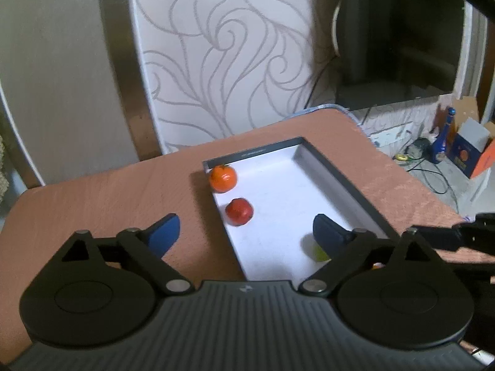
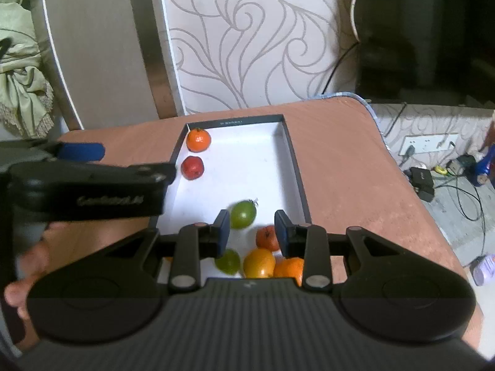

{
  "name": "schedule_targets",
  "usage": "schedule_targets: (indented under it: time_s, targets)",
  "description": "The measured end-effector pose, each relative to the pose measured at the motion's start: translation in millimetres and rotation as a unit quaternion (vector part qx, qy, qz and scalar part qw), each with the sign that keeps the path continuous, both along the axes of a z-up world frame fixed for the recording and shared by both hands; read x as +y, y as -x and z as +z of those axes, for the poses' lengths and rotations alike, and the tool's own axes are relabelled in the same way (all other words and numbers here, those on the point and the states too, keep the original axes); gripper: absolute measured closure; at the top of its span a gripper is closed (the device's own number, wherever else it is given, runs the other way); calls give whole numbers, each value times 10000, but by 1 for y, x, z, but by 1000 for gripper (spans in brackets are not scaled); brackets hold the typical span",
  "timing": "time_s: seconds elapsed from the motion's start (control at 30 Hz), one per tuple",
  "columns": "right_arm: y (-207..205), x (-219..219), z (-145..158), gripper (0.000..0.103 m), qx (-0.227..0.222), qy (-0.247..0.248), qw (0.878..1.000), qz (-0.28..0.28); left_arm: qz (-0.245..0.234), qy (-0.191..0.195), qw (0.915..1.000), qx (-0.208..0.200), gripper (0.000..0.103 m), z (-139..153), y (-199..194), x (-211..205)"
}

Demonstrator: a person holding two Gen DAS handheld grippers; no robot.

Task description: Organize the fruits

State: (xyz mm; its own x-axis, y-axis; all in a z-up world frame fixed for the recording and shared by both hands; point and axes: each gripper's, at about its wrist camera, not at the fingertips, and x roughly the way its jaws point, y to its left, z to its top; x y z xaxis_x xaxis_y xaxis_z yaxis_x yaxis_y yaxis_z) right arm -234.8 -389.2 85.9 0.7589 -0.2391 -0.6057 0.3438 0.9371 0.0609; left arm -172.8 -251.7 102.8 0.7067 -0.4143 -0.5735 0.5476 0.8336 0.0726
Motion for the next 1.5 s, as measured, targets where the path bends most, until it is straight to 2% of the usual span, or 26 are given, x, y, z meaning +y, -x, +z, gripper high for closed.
schedule_targets:
  time_s: [0.07, 0.33, 0.5, 0.63, 0.77, 0.93, 1.07, 1.17, 1.3, 1.5]
  targets:
    - [8, 2, 1, 68, 11, 7, 10000, -99, -71, 27, 10000, 61, 2, 0, 3, -2]
    - [19, 13, 2, 68, 55, 49, 9997, -214, -147, 46, 9999, 74, 0, -2, 6, -2]
    - [12, 19, 2, 67, 126, 106, 9998, -96, -55, 229, 9985, 489, 0, -8, -11, 7]
    - [9, 20, 4, 67, 131, 108, 9998, -98, 105, -23, 9997, 207, 0, -9, -12, 10]
    - [11, 26, 6, 67, 171, 89, 9997, -134, 175, -59, 9998, -57, 0, -6, -8, 14]
    - [27, 42, 7, 67, 319, 44, 9993, -169, 29, 104, 9998, 148, 0, -6, -5, 22]
    - [44, 57, 5, 67, 501, -52, 9986, -185, -97, 218, 9991, 348, 0, -9, 4, 29]
    - [56, 64, 4, 67, 571, -92, 9982, -145, -121, 188, 9993, 302, 0, -9, 19, 34]
    - [69, 67, 6, 67, 520, -144, 9985, -11, 85, 225, 9988, 426, 0, -2, 36, 44]
    - [89, 61, 7, 67, 435, -86, 9982, 406, 401, 253, 9984, 299, 0, 11, 77, 47]
